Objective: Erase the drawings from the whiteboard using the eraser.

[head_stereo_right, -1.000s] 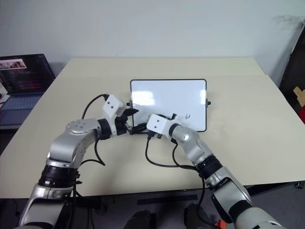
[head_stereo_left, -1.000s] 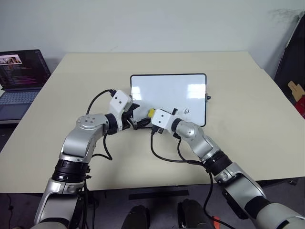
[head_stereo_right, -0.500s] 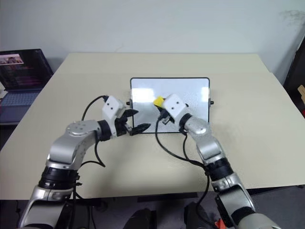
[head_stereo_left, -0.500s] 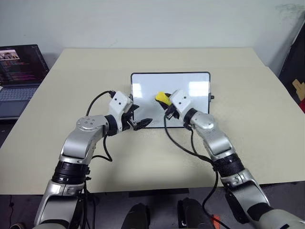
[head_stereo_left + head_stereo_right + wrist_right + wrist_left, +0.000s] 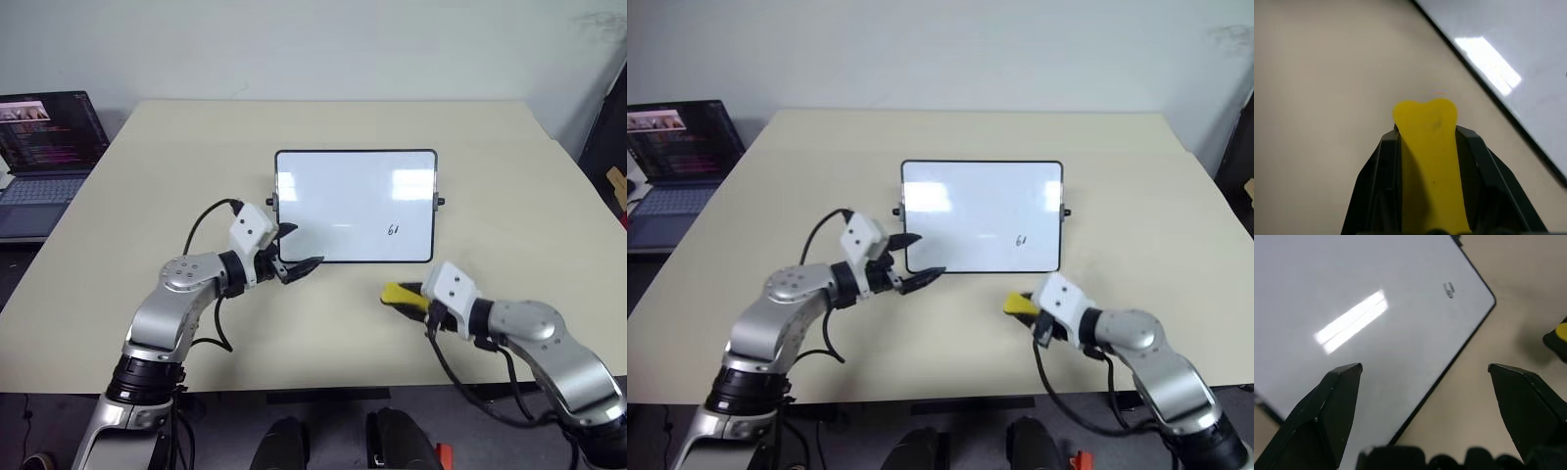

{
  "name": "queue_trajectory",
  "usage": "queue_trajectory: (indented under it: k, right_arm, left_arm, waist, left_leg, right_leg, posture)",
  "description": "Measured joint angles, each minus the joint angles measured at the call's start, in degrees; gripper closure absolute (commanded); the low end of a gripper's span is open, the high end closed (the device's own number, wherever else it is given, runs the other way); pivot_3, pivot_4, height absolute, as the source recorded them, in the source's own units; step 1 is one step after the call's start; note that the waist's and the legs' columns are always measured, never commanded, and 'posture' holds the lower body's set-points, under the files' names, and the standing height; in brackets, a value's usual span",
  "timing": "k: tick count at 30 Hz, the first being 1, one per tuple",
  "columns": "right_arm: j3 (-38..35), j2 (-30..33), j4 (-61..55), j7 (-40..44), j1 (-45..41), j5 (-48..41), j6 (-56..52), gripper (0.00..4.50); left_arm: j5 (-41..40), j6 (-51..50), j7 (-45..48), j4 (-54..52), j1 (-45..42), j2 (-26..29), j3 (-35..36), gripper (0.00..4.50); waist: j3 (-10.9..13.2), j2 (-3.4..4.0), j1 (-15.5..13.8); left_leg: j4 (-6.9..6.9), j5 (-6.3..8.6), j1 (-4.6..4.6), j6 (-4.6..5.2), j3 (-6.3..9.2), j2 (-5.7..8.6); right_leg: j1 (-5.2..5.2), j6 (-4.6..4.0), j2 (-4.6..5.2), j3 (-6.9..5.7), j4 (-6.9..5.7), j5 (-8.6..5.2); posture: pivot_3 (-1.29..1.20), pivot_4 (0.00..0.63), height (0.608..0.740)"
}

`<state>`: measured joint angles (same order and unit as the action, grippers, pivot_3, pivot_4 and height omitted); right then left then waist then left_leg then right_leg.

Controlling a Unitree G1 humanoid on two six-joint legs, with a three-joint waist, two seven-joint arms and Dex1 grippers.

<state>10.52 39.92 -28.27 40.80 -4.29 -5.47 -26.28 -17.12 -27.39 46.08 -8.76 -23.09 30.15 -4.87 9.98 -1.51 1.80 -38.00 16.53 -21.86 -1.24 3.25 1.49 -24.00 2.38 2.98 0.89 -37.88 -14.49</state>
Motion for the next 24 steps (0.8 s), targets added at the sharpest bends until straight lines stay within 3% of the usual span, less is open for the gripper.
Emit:
queue_trajectory:
  k: [9,20,24]
  right_arm:
    - [0.75,-6.85,3.78,-8.3,-0.48,7.07,9.01,3.36]
    - [-2.13,-16.99,27.75,-27.58,-17.74,17.36,20.98,3.36]
    - [-2.06,-19.82,36.28,-31.11,-21.47,18.98,25.28,3.36]
  left_arm:
    - [0.51,2.11,2.92,3.94,-2.82,-0.15,-1.07,0.0]
    - [1.94,6.6,5.12,11.47,-10.39,-3.48,-3.2,0.0]
    - [2.15,6.88,5.93,12.73,-10.6,-3.37,-3.24,0.0]
  waist:
    - [0.0,-0.01,-0.2]
    - [0.0,-0.01,0.06]
    - [0.0,-0.01,0.02]
  left_leg:
    - [-0.1,-0.01,0.05,-0.01,0.03,0.02]
    - [-0.08,-0.15,0.03,-0.24,-0.11,0.01]
    - [-0.07,-0.14,0.02,-0.24,-0.13,0.0]
  right_leg:
    - [0.06,0.0,-0.18,-0.01,-0.07,0.01]
    - [-0.04,-0.01,-0.18,0.08,-0.11,0.02]
    - [-0.05,-0.01,-0.18,0.08,-0.1,0.02]
  posture:
    - [0.0,0.15,0.74]
    - [0.0,0.15,0.74]
    - [0.0,0.15,0.74]
